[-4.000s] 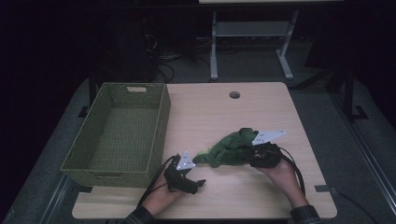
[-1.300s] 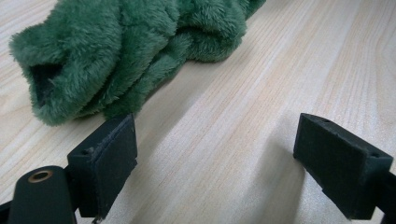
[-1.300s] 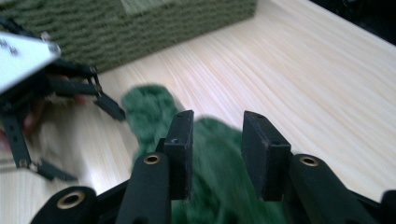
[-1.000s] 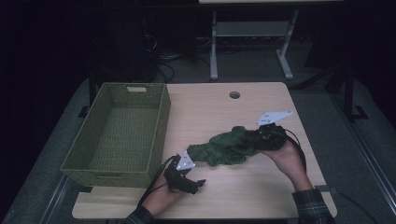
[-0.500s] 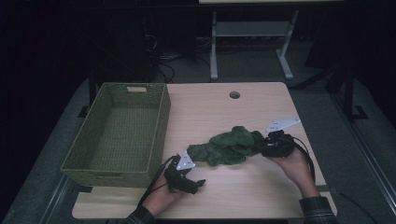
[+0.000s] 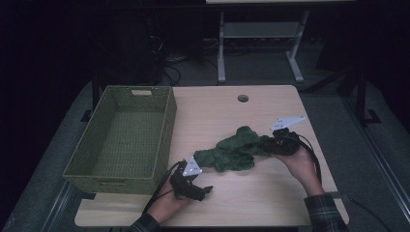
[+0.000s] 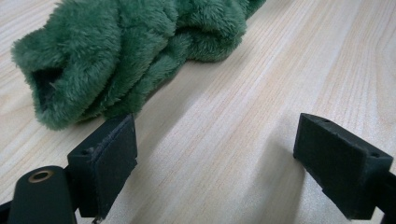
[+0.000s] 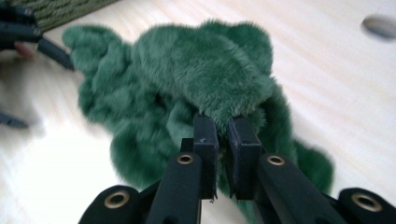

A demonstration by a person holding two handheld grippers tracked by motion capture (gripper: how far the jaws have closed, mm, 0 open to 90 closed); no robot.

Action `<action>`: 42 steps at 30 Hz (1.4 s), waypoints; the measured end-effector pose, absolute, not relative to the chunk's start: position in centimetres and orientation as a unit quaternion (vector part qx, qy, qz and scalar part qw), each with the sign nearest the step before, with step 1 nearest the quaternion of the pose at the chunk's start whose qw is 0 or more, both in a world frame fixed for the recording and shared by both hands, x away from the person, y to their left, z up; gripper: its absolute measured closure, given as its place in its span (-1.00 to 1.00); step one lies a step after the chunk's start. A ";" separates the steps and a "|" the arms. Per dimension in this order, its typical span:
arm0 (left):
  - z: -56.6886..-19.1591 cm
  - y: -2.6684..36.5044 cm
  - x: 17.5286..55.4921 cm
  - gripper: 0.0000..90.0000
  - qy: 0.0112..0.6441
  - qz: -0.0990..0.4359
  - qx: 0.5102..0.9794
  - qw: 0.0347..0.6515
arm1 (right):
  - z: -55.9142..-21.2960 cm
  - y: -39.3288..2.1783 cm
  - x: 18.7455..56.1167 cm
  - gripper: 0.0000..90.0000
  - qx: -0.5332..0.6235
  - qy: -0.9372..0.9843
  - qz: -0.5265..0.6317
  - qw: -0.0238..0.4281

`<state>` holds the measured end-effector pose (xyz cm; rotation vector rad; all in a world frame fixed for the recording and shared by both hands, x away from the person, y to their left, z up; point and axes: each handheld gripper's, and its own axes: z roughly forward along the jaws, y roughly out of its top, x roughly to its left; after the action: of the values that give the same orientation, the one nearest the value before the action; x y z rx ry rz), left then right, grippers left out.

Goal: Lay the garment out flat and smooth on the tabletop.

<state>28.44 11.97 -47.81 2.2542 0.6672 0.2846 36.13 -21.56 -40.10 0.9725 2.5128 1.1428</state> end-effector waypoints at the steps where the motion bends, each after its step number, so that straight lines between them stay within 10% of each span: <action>1: -47.8 12.0 28.5 -0.72 0.260 0.112 0.882 0.377 | -39.7 -21.3 36.4 0.85 0.328 0.854 0.388 0.111; 21: -47.8 12.0 28.4 -0.72 0.262 0.109 0.882 0.376 | -35.9 -15.4 43.6 0.85 0.277 0.861 0.396 0.158; 30: -47.8 12.0 28.4 -0.72 0.263 0.109 0.882 0.375 | -39.7 -14.0 47.3 0.82 0.310 0.862 0.376 0.140; 36: -47.8 12.0 28.4 -0.72 0.261 0.110 0.884 0.373 | -41.4 -14.2 48.0 0.36 0.340 0.856 0.363 0.142; 42: -47.8 12.0 28.4 -0.72 0.263 0.108 0.882 0.375 | -40.6 -16.3 46.0 0.33 0.342 0.847 0.382 0.136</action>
<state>28.41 11.96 -47.78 2.2573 0.6735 0.2768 46.00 -16.35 -40.56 0.9910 2.4531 1.1068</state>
